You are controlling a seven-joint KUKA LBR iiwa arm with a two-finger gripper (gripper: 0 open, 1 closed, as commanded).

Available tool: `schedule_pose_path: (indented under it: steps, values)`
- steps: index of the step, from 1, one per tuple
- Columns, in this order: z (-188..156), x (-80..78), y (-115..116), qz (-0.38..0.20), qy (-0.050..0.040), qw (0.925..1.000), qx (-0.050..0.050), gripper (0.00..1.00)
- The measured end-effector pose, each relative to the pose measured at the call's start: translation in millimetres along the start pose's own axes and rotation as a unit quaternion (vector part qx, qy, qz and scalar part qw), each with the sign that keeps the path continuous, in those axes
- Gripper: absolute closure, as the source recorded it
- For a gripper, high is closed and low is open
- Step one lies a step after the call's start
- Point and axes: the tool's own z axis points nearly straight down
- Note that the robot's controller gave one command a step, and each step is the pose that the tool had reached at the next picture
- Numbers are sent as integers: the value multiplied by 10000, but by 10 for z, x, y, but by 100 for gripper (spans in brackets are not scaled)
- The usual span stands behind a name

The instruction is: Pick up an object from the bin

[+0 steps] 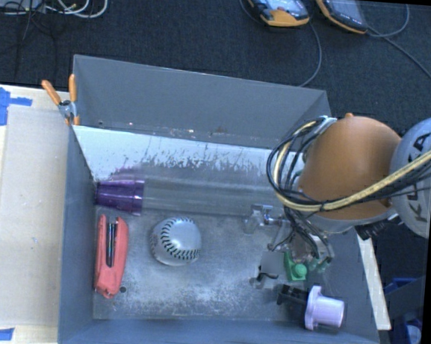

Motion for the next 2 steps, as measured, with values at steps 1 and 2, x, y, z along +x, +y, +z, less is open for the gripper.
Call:
schedule_pose_path:
  steps: [1,2]
  values:
    - [214,161,193,-552,113,9984,-28,0]
    - [448,167,-443,-647,-18,9979,-4,0]
